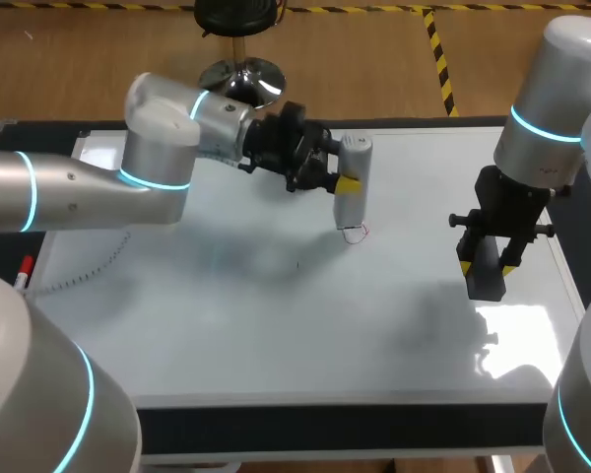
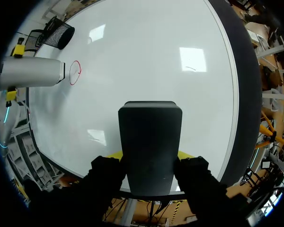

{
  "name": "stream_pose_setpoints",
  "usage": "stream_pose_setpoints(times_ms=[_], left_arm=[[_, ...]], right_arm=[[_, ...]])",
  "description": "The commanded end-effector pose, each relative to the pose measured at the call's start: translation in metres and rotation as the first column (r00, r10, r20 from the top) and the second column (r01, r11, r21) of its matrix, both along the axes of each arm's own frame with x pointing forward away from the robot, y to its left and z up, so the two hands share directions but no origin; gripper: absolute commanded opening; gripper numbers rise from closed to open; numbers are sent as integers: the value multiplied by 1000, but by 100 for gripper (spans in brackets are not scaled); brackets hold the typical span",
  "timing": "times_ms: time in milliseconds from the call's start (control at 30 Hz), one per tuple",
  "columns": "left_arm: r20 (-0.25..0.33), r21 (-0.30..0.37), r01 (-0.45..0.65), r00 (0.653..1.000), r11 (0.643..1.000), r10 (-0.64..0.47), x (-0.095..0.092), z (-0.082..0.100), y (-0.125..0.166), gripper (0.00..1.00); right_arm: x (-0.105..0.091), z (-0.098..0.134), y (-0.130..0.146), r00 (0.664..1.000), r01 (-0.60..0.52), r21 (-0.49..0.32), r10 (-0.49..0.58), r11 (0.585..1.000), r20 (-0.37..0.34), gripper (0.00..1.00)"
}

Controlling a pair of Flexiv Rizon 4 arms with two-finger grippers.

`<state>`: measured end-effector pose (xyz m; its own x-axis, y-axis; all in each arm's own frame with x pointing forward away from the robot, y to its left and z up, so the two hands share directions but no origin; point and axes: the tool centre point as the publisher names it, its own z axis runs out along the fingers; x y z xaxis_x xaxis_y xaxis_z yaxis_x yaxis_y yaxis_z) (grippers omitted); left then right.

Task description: Pick up the inspection probe, press it on each red-marked spot on the whiteboard one by one, put down the probe, pick up the eraser, and wipe off all the red marks.

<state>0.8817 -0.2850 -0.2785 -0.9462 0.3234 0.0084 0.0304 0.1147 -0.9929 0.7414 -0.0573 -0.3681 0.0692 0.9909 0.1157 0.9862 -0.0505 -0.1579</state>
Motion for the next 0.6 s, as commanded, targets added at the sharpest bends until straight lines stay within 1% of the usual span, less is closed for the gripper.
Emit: stream_pose_setpoints(times_ms=[33, 267, 500, 533, 567, 600], left_arm=[[5, 8, -6, 1000, 1000, 6, -2, 9, 7, 0], [1, 10, 10, 1000, 1000, -10, -3, 13, 8, 0], [-5, 6, 22, 1000, 1000, -22, -3, 16, 19, 0], [-12, 3, 24, 1000, 1000, -24, -3, 17, 21, 0], [-18, -19, 25, 1000, 1000, -26, -2, 20, 23, 0], [-11, -26, 32, 999, 999, -33, -2, 23, 24, 0]], right_arm=[[0, 1, -1, 1000, -1, 2, 1, 1000, 1, 0], [0, 1, -1, 1000, -1, 2, 1, 1000, 1, 0], [0, 1, -1, 1000, -1, 2, 1, 1000, 1, 0], [0, 1, -1, 1000, -1, 2, 1, 1000, 1, 0], [0, 1, -1, 1000, -1, 2, 1, 1000, 1, 0], [0, 1, -1, 1000, -1, 2, 1, 1000, 1, 0]])
